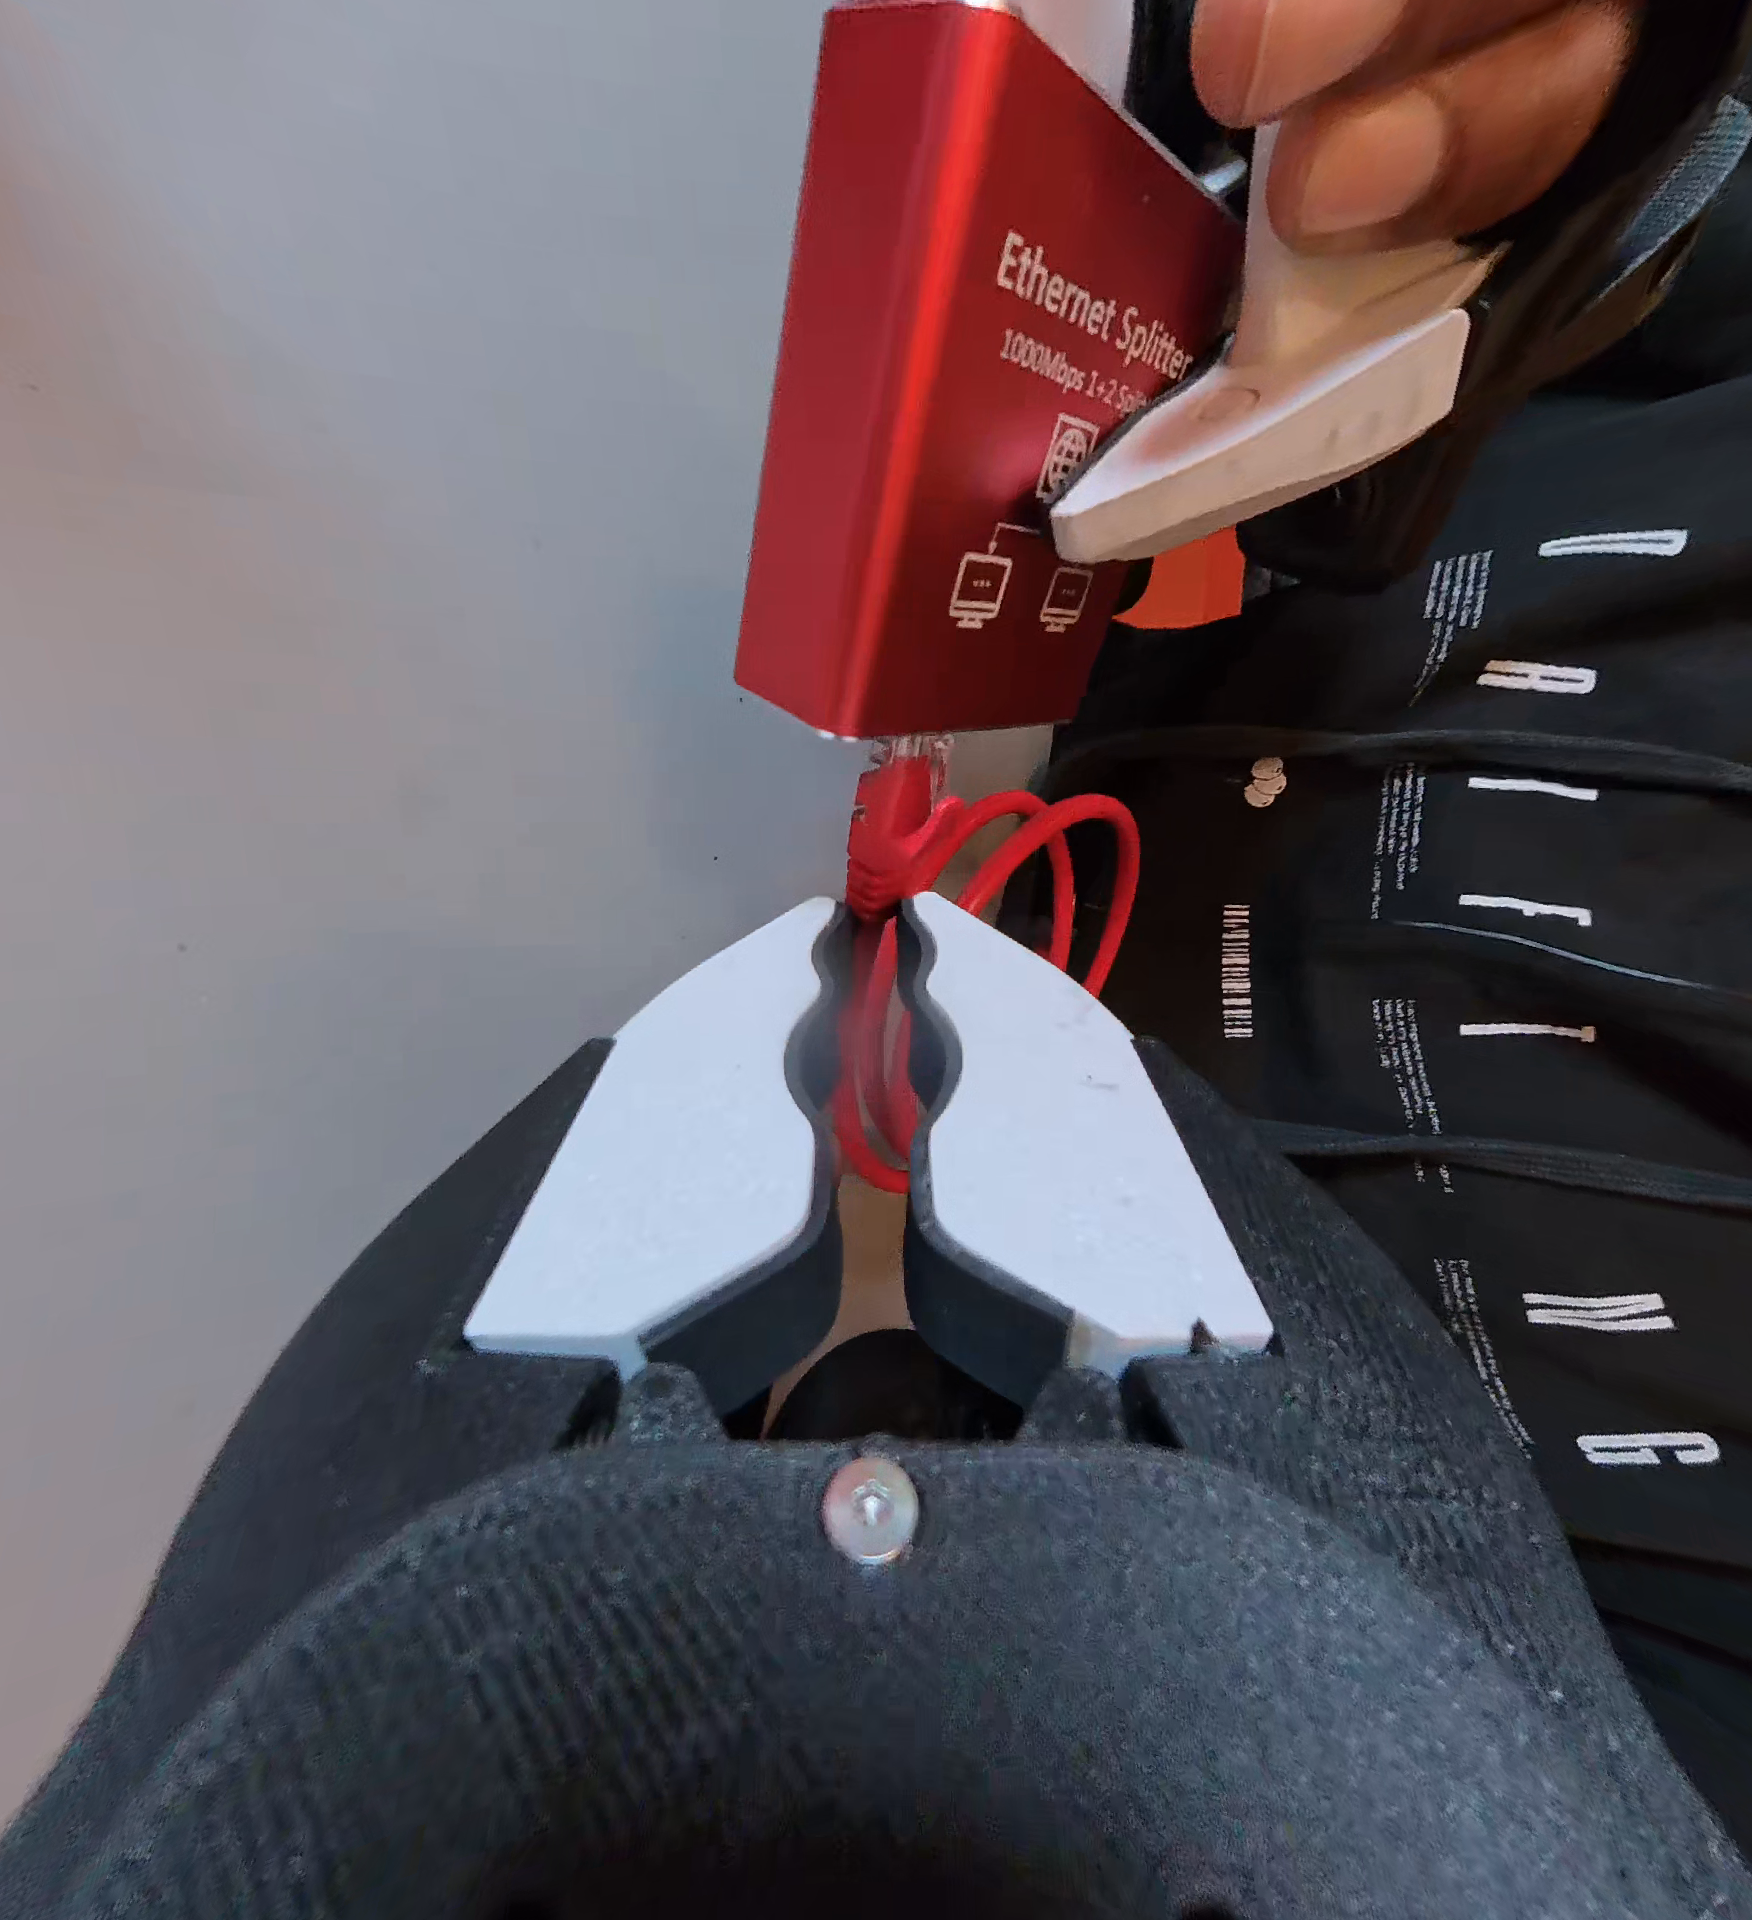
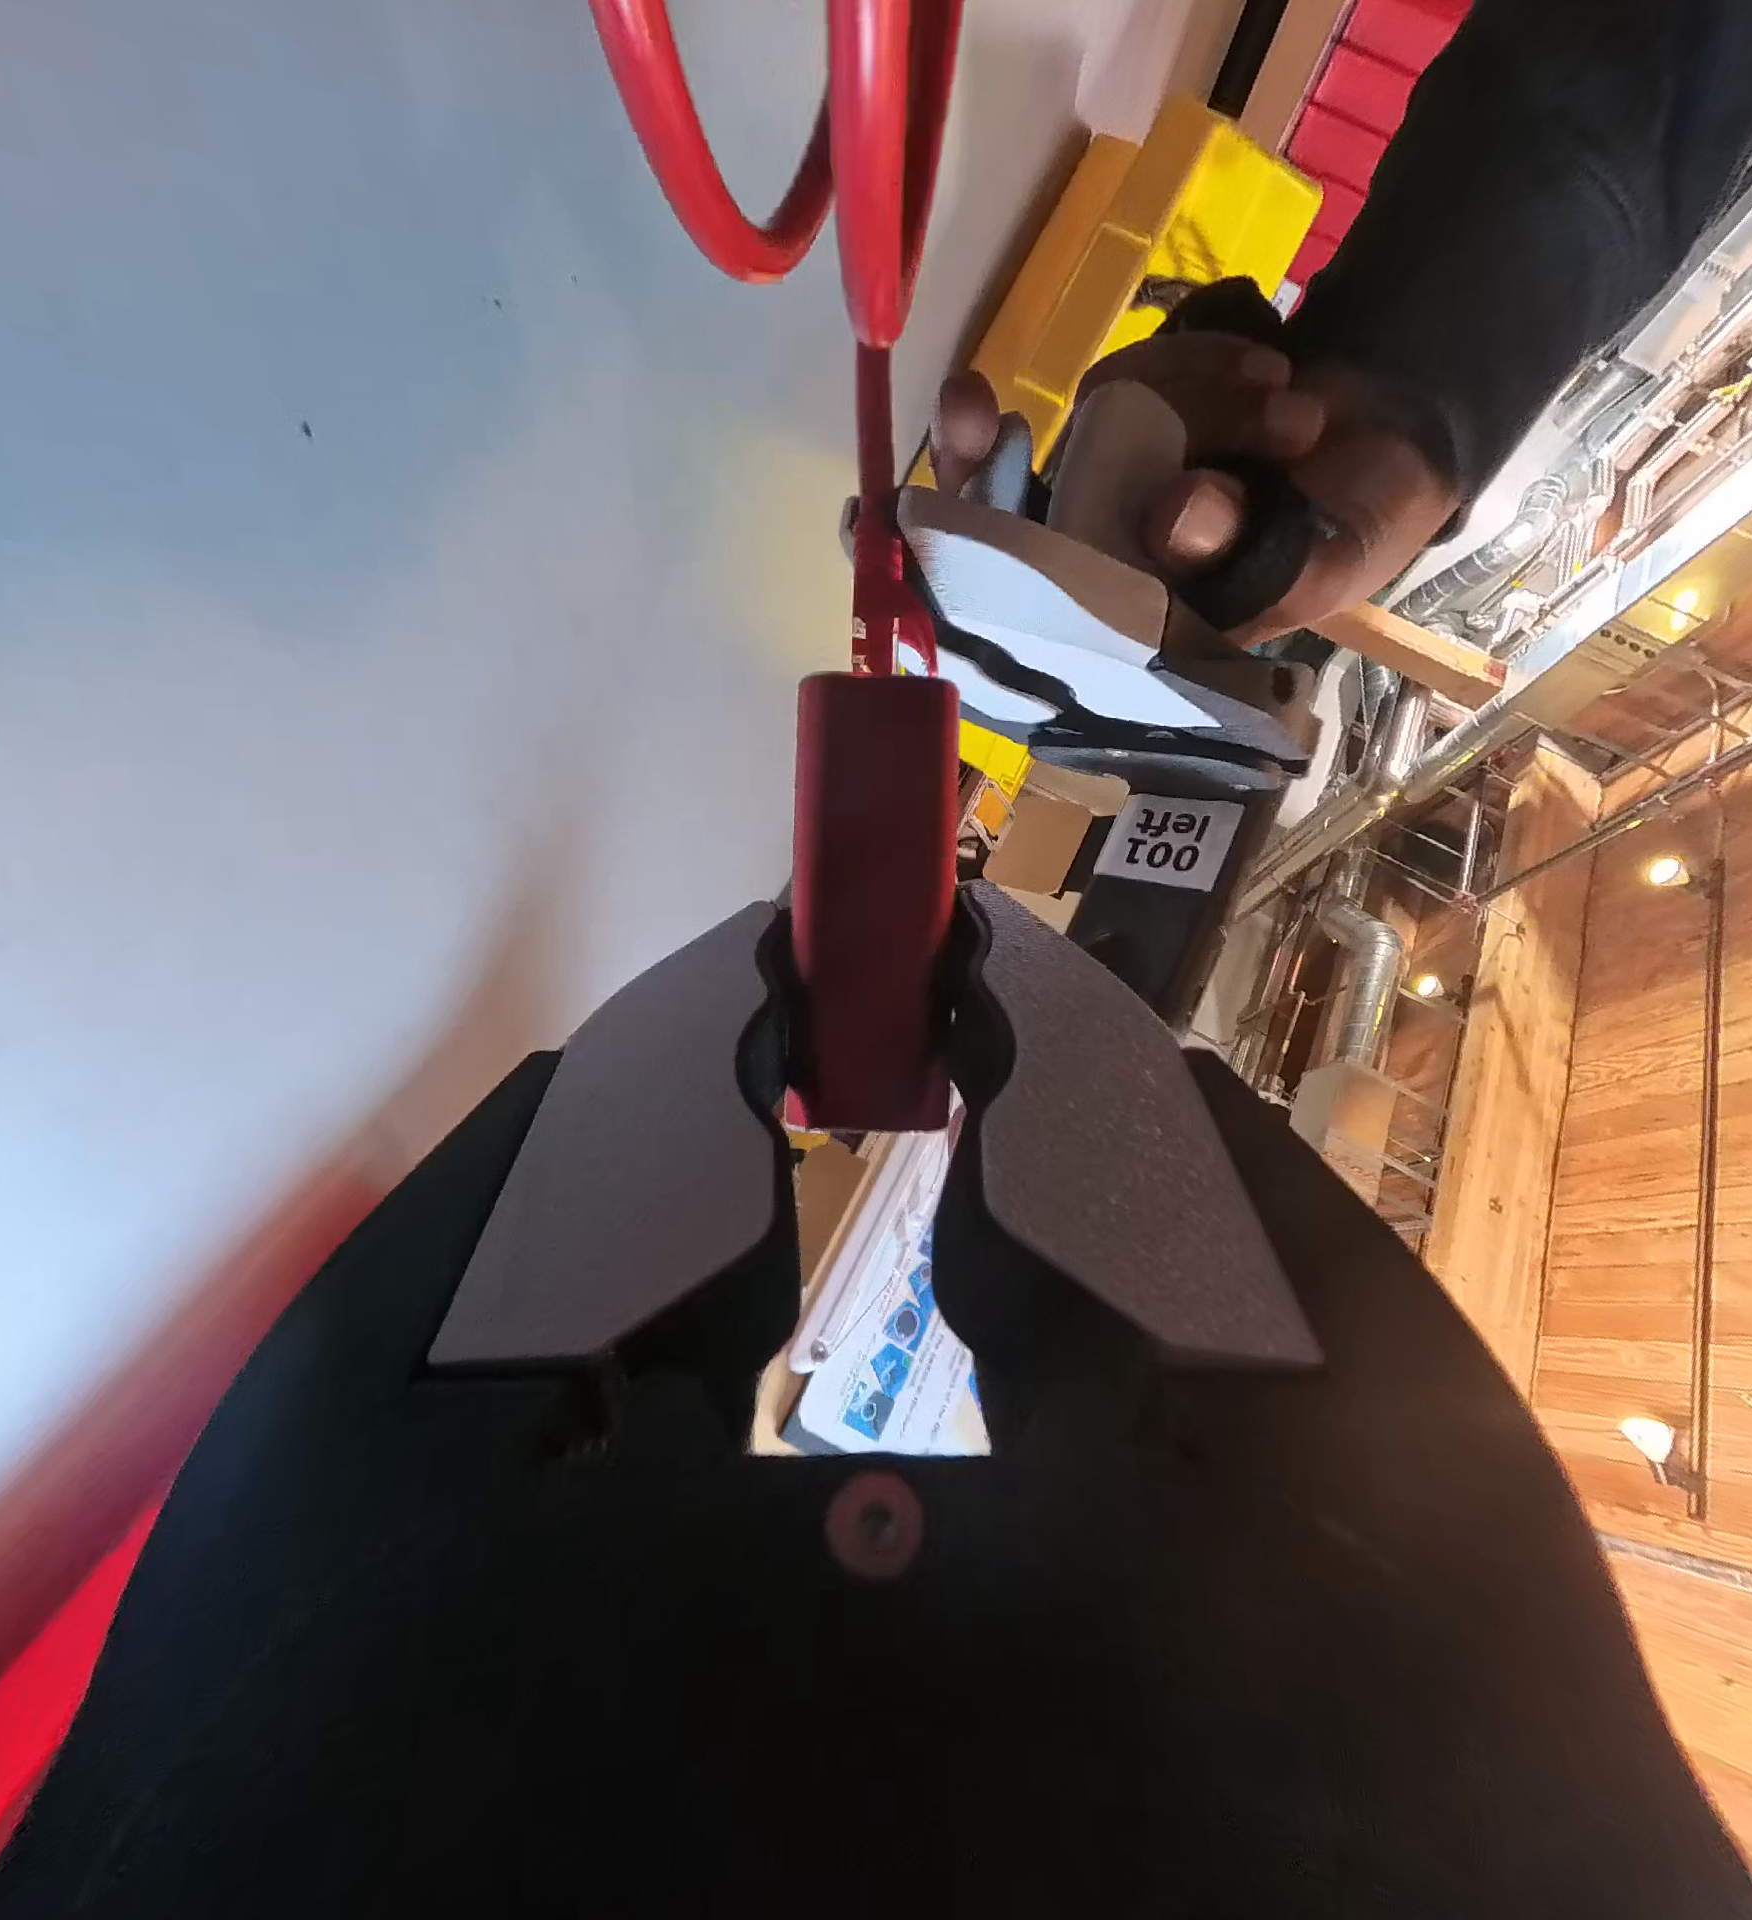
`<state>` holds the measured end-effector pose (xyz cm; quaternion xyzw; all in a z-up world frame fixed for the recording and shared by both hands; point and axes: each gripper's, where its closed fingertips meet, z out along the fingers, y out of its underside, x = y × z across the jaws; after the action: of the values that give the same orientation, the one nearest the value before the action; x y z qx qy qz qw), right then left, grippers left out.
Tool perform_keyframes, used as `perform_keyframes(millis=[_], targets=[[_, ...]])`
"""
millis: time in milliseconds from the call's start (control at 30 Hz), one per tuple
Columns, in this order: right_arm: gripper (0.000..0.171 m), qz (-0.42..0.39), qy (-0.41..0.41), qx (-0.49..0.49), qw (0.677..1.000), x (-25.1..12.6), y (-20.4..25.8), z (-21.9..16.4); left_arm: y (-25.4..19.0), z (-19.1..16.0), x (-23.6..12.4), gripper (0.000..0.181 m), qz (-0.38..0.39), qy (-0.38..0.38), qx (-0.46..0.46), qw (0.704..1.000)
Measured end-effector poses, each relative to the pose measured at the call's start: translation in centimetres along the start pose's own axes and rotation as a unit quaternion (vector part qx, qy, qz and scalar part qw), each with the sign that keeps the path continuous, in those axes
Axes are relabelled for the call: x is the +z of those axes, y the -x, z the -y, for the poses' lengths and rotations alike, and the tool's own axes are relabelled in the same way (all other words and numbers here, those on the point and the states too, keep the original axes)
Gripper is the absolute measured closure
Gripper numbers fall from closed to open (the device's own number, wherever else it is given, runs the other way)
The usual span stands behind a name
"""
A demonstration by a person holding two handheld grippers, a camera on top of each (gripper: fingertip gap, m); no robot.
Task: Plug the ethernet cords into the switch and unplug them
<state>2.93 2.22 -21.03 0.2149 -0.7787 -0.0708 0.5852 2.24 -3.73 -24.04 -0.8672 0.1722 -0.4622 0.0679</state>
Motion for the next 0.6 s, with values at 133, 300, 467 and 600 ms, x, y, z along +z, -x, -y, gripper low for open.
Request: perform_keyframes(millis=[133, 300, 467, 600], targets=[[0.145, -0.001, -0.016, -0.002, 1.000, -0.2, -0.5, 1.1, -0.3, -0.1, 0.5, 0.175, 0.017, 0.012, 0.021, 1.000], [0.145, 0.004, -0.028, 0.008, 1.000, -0.6, -0.6, 1.6, -0.7, 0.0, 0.5, 0.175, 0.035, 0.008, 0.052, 0.998], [0.145, 0.026, -0.066, 0.026, 0.997, -1.2, -0.3, 3.2, -1.6, -1.0, 2.0, 0.176, 0.030, 0.034, 0.091, 0.995], [0.145, 0.036, -0.068, 0.038, 0.996, -1.2, -0.1, 3.4, -1.5, -1.1, 2.1, 0.175, 0.038, 0.026, 0.107, 0.993]])
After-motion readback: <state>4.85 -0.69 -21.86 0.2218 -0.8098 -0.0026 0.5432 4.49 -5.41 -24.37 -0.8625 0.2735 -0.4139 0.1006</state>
